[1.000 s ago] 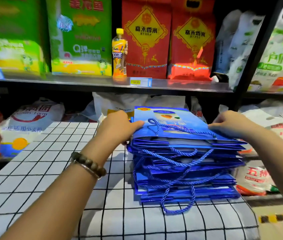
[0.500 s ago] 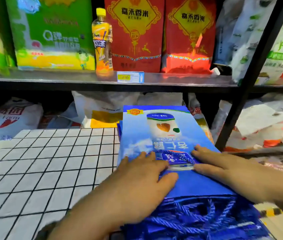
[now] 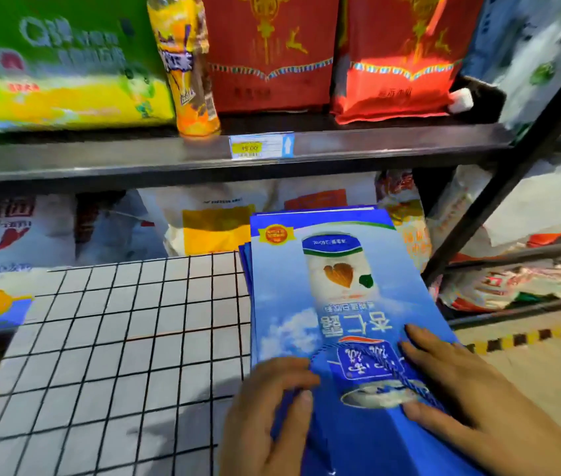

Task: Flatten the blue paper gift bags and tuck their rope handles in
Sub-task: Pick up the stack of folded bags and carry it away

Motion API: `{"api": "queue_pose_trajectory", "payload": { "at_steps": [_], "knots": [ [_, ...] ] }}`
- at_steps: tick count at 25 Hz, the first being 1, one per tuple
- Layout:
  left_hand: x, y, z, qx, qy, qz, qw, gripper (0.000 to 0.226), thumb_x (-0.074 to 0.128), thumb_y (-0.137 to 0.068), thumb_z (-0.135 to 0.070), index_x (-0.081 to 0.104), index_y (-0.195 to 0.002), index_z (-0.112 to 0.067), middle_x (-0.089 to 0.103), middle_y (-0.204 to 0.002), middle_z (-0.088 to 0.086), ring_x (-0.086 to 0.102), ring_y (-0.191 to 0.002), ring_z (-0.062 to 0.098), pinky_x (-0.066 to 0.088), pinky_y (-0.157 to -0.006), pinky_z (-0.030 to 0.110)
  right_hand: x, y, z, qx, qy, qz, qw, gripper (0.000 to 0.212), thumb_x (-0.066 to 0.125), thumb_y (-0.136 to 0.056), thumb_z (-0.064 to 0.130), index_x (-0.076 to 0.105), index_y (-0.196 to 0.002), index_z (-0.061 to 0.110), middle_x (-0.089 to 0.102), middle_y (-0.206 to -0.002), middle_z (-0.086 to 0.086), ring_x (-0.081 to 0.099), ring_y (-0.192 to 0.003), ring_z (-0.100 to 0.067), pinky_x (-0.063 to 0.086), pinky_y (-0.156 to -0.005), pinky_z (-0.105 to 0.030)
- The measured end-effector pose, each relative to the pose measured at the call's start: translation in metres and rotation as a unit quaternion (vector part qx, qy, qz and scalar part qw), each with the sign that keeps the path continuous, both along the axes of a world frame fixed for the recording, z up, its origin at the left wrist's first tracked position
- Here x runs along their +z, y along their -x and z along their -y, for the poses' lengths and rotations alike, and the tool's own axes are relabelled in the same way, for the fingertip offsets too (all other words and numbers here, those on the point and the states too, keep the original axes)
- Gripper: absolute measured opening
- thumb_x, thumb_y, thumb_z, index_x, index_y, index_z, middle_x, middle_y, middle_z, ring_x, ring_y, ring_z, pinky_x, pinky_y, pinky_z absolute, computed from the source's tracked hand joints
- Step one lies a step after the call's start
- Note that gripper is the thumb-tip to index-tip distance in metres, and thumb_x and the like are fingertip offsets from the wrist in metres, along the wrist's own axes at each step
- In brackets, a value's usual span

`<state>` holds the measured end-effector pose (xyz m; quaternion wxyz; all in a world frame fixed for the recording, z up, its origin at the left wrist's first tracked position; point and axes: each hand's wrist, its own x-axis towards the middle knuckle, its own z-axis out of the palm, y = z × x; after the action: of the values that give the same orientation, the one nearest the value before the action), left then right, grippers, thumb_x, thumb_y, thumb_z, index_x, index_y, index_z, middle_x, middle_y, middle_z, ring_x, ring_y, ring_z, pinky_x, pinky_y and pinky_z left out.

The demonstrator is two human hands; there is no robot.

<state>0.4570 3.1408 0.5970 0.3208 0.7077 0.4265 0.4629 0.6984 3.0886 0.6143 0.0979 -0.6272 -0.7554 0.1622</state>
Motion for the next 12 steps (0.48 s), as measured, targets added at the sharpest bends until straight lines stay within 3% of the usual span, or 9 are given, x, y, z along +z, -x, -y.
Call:
{"api": "queue_pose_trajectory", "payload": {
  "at_steps": [2,3,5,6,9,12],
  "knots": [
    [0.018,0.0,-0.015,0.066,0.217,0.088,0.97,0.013,0.063,-0.072,-0.034,0.063,-0.081,-0.025,0.066,-0.084,-0.01,0.06,-0.078,0.004,0.042,-0.065,0.007,0.035,0.007,-0.014,-0.093,0.1,-0.071,0.988,0.074,0.051,-0.062,0.077,0.046,-0.126,0.04,0.026,-0.139,0.027,0.031,-0.128,0.006,0.022,-0.102,-0.01],
    [0.029,-0.002,-0.025,0.096,0.297,0.11,0.944,0.009,0.068,-0.076,-0.026,0.062,-0.078,-0.02,0.065,-0.08,-0.006,0.059,-0.074,0.01,0.043,-0.061,0.01,0.051,0.005,-0.02,-0.123,0.127,-0.1,0.979,0.056,0.063,-0.067,0.061,0.054,-0.117,0.037,0.04,-0.134,0.022,0.04,-0.125,0.002,0.027,-0.098,-0.012],
    [0.044,-0.004,-0.041,0.13,0.419,0.121,0.89,0.01,0.067,-0.081,-0.011,0.057,-0.079,-0.011,0.061,-0.079,0.004,0.055,-0.065,0.014,0.043,-0.051,0.014,0.059,-0.01,-0.03,-0.214,0.068,-0.119,0.967,0.026,0.071,-0.077,0.029,0.063,-0.101,0.028,0.063,-0.114,0.006,0.058,-0.106,-0.014,0.038,-0.084,-0.021],
    [0.048,-0.005,-0.046,0.125,0.462,0.128,0.869,0.012,0.067,-0.081,-0.011,0.056,-0.081,-0.007,0.06,-0.079,0.012,0.053,-0.063,0.018,0.043,-0.051,0.018,0.055,-0.018,-0.036,-0.282,0.057,-0.127,0.949,0.022,0.071,-0.078,0.024,0.063,-0.098,0.022,0.066,-0.106,-0.001,0.061,-0.096,-0.019,0.04,-0.077,-0.026],
    [0.035,-0.007,-0.045,0.072,0.562,0.161,0.808,0.027,0.065,-0.081,-0.021,0.064,-0.091,0.004,0.067,-0.091,0.026,0.064,-0.077,0.032,0.049,-0.072,0.036,0.038,-0.03,-0.055,-0.402,0.205,-0.272,0.85,0.04,0.068,-0.08,0.033,0.056,-0.11,0.01,0.066,-0.098,-0.008,0.063,-0.083,-0.022,0.049,-0.066,-0.033],
    [0.016,-0.011,-0.046,0.066,0.623,0.181,0.758,0.031,0.058,-0.086,-0.026,0.066,-0.105,-0.001,0.069,-0.097,0.025,0.065,-0.092,0.039,0.05,-0.085,0.045,0.024,-0.036,-0.064,-0.417,0.333,-0.369,0.761,0.045,0.059,-0.084,0.041,0.057,-0.114,0.008,0.07,-0.098,-0.009,0.068,-0.084,-0.025,0.05,-0.065,-0.031]
  ]
}}
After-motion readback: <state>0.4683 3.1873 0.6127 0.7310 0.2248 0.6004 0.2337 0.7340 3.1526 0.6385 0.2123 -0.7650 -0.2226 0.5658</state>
